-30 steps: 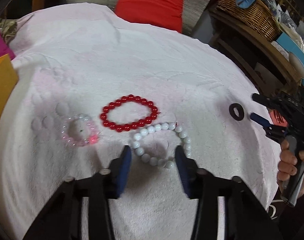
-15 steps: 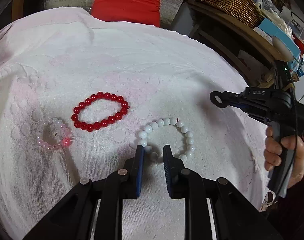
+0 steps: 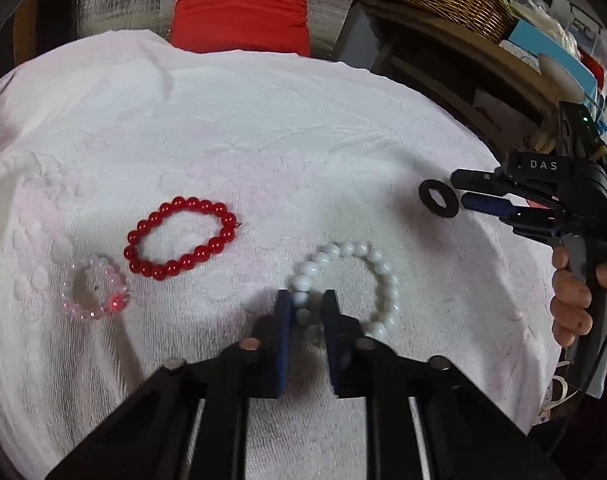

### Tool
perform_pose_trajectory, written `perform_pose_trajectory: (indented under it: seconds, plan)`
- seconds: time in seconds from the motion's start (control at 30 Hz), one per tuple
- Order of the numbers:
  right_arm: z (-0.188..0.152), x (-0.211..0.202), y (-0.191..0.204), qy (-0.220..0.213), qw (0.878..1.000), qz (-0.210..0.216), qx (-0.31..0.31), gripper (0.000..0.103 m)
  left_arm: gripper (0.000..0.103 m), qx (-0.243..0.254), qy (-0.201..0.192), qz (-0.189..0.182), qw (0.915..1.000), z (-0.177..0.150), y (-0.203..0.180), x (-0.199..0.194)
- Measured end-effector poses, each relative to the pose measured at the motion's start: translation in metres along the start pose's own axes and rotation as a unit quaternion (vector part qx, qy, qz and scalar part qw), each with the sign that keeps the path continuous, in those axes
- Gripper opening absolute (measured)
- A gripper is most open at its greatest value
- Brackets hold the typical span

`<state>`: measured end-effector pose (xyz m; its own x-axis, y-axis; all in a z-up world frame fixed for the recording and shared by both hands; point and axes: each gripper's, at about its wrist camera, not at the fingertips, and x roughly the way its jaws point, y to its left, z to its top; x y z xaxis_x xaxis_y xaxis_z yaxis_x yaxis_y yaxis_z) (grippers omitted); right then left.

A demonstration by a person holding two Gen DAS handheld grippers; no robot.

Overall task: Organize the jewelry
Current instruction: 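Lift the white pearl bracelet with the left tool while the right tool lifts the black ring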

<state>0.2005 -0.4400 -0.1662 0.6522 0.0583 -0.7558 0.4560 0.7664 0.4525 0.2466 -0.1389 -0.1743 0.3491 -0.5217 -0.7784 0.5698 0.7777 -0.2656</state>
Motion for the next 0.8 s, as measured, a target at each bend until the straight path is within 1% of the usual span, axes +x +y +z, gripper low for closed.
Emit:
perform_pose_trajectory:
  seconds: [0.03, 0.1, 0.13, 0.17, 0.2, 0.23, 0.27, 0.33, 0.43, 0.53, 0.63, 0.7, 0.8]
  plan:
    - [-0.001, 0.002, 0.001, -0.001, 1.000, -0.002, 0.000, 0.043, 0.009, -0.003, -0.001, -0.004, 1.0000, 0.000, 0.000, -0.001]
    - [-0.002, 0.003, 0.002, -0.008, 1.000, -0.010, -0.006, 0.043, 0.009, -0.004, -0.005, -0.009, 0.9999, 0.000, 0.000, -0.003]
    - [-0.003, 0.007, 0.004, -0.004, 1.000, -0.015, -0.012, 0.043, 0.009, -0.003, -0.006, -0.009, 0.9999, 0.000, 0.000, -0.005]
    - [-0.003, 0.011, 0.005, 0.004, 1.000, -0.019, -0.016, 0.041, 0.009, -0.002, -0.006, -0.010, 0.9999, 0.000, 0.000, -0.006]
    - [-0.005, 0.015, 0.005, 0.008, 0.999, -0.027, -0.021, 0.036, 0.009, 0.000, -0.008, -0.012, 0.9999, 0.000, -0.001, -0.009]
    - [-0.006, 0.016, 0.008, 0.002, 0.999, -0.040, -0.032, 0.029, 0.009, 0.003, -0.011, -0.014, 0.9998, -0.001, -0.002, -0.012]
    - [-0.006, 0.015, 0.011, -0.003, 0.998, -0.049, -0.046, 0.019, 0.009, 0.006, -0.016, -0.014, 0.9998, -0.003, -0.001, -0.018]
    - [-0.007, 0.011, 0.014, -0.011, 0.997, -0.048, -0.051, 0.009, 0.009, 0.013, -0.027, -0.017, 0.9994, -0.003, -0.002, -0.029]
    - [-0.008, -0.001, 0.017, -0.027, 0.998, -0.024, -0.044, 0.009, 0.009, 0.023, -0.044, -0.019, 0.9986, -0.005, -0.003, -0.046]
    - [-0.010, -0.016, 0.025, -0.043, 0.998, 0.012, -0.046, 0.009, 0.009, 0.032, -0.059, -0.018, 0.9976, -0.007, -0.003, -0.062]
    - [-0.016, -0.022, 0.033, -0.038, 0.997, 0.048, -0.048, 0.009, 0.009, 0.039, -0.067, -0.019, 0.9968, -0.012, -0.003, -0.071]
    - [-0.020, -0.021, 0.039, -0.031, 0.997, 0.052, -0.054, 0.009, 0.009, 0.046, -0.062, -0.019, 0.9968, -0.015, -0.005, -0.070]
    - [-0.025, -0.014, 0.046, -0.015, 0.997, 0.041, -0.061, 0.009, 0.009, 0.053, -0.039, -0.004, 0.9978, -0.022, -0.006, -0.057]
